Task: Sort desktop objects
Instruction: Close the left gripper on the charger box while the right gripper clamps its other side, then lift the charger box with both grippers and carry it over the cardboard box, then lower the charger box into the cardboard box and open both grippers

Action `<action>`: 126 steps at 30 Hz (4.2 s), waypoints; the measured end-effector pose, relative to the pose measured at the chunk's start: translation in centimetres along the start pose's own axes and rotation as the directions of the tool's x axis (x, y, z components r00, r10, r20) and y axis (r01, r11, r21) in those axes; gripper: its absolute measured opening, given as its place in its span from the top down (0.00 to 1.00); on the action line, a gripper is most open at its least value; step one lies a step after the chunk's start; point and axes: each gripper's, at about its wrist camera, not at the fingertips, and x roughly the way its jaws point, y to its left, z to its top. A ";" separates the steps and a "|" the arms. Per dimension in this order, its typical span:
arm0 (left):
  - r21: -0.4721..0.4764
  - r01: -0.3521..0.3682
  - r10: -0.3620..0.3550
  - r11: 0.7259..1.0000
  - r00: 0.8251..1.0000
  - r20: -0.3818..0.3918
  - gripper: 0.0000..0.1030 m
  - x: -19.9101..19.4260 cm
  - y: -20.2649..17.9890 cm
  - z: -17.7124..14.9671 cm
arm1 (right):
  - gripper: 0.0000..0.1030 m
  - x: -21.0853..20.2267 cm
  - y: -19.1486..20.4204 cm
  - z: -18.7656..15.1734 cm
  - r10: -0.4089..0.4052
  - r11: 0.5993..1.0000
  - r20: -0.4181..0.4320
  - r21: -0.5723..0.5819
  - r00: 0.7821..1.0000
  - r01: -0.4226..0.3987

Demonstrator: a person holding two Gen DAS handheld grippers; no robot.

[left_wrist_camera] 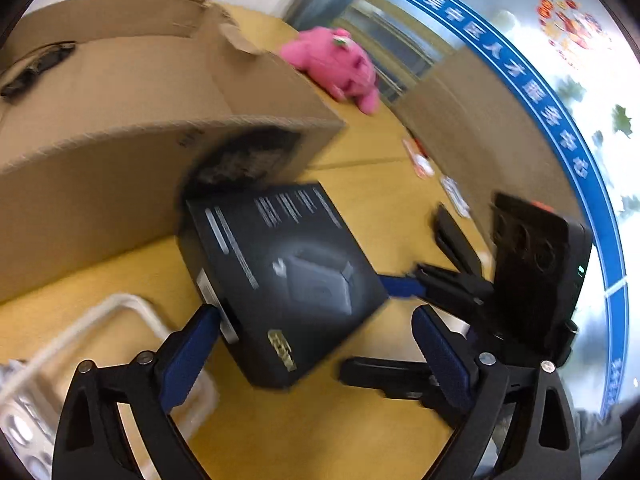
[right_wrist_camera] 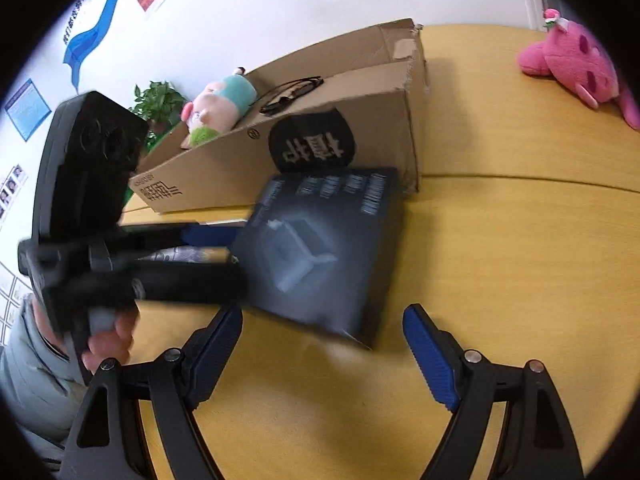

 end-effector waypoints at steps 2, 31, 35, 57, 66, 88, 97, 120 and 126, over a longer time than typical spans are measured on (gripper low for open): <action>0.034 -0.001 0.001 0.999 1.000 -0.006 0.05 -0.1 -1.0 -0.7 | 0.12 0.3 0.6 -0.1 -0.032 0.999 -0.013 -0.038 0.999 0.031; 0.048 -0.115 0.112 0.992 0.992 0.064 0.18 -1.2 -4.2 -3.5 | 0.13 -2.2 4.2 -2.9 -0.206 0.959 0.078 -0.184 0.975 0.218; 0.053 -0.112 0.104 0.992 0.984 0.144 0.18 -4.1 -5.3 -2.6 | 0.13 -4.3 6.0 -1.0 -0.207 0.950 0.161 -0.204 0.965 0.238; 0.122 -0.274 0.186 0.954 0.859 0.477 0.18 -20.4 -3.4 9.5 | 0.13 -6.8 15.6 17.2 -0.100 0.860 0.407 -0.424 0.908 0.284; 0.121 -0.303 0.203 0.945 0.836 0.509 0.18 -21.6 0.3 17.1 | 0.13 -4.9 14.9 24.6 -0.073 0.862 0.422 -0.428 0.904 0.270; -0.098 -0.226 0.242 0.969 0.947 0.211 0.18 -6.0 18.2 27.0 | 0.13 13.1 0.7 32.3 -0.066 0.974 0.054 -0.212 0.996 0.076; -0.187 -0.212 0.231 0.959 0.969 0.086 0.18 -1.7 20.3 26.7 | 0.13 17.2 -2.4 31.7 -0.146 0.983 -0.102 -0.126 0.984 0.133; -0.010 -0.393 0.381 0.920 0.886 0.264 0.08 -13.8 10.1 18.4 | 0.12 6.0 3.9 26.6 -0.154 0.969 0.076 -0.183 0.985 0.166; -0.063 -0.457 0.447 0.887 0.818 0.361 0.04 -21.6 10.2 9.7 | 0.10 2.8 7.1 19.3 -0.089 0.972 0.170 -0.199 0.981 0.122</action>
